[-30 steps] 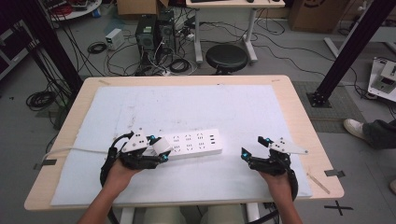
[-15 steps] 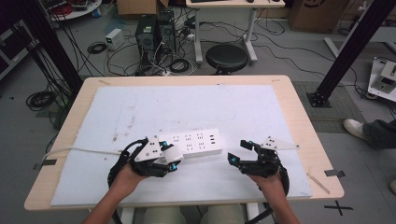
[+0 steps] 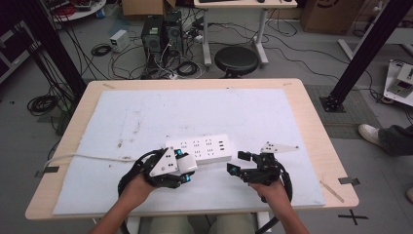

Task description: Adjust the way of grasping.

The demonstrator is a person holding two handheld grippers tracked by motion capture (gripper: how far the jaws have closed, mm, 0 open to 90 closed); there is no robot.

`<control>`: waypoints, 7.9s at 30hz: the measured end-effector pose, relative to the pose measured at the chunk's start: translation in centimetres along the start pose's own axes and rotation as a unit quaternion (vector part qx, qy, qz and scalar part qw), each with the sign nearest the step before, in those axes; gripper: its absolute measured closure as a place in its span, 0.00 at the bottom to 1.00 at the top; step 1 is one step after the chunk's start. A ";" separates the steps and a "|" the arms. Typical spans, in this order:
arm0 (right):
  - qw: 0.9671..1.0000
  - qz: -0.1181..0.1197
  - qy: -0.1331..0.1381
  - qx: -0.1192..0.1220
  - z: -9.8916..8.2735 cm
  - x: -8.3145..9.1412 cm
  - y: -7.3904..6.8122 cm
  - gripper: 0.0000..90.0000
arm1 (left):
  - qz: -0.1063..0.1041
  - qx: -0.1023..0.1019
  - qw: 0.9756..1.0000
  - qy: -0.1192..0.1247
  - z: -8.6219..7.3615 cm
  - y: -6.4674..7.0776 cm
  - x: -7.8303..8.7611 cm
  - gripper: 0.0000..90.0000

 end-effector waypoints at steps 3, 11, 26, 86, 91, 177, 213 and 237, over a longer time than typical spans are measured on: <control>1.000 0.017 -0.017 -0.016 -0.1 -0.6 -0.3 0.19 | -0.004 -0.023 1.000 -0.001 0.4 0.4 -0.6 0.47; 0.996 0.054 -0.047 -0.061 -0.2 -1.5 -0.7 0.19 | -0.014 -0.055 0.998 -0.006 0.6 1.1 -1.4 0.47; 0.986 0.107 -0.077 -0.097 -0.2 -3.1 -1.7 0.19 | -0.028 -0.079 0.996 0.009 2.2 2.2 -2.9 0.47; 0.984 0.028 -0.175 0.022 1.2 0.6 2.0 0.70 | 0.093 0.165 0.981 0.043 -3.9 -3.2 2.0 0.25; 0.975 -0.008 -0.210 0.077 2.1 2.4 2.6 0.70 | 0.122 0.183 0.974 0.049 -4.7 -4.3 3.3 0.25; 0.851 -0.078 -0.426 0.298 7.3 2.8 2.1 0.70 | 0.191 0.225 0.951 0.089 -6.9 -6.2 7.3 0.25; 0.833 -0.061 -0.455 0.309 9.3 2.1 0.1 0.70 | 0.193 0.226 0.950 0.098 -6.8 -6.1 7.5 0.25; 0.833 -0.052 -0.460 0.304 9.4 1.5 -0.3 0.70 | 0.192 0.224 0.950 0.098 -6.9 -6.0 7.6 0.25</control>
Point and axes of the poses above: each handheld gripper's, and its own axes: x roughly backward along the jaws, z roughly out of its top, y roughly to its right, the point moved 5 cm from there along -x, roughly forward along the jaws, and after that the axes turned 3 degrees about y, right-handed, at the moved point
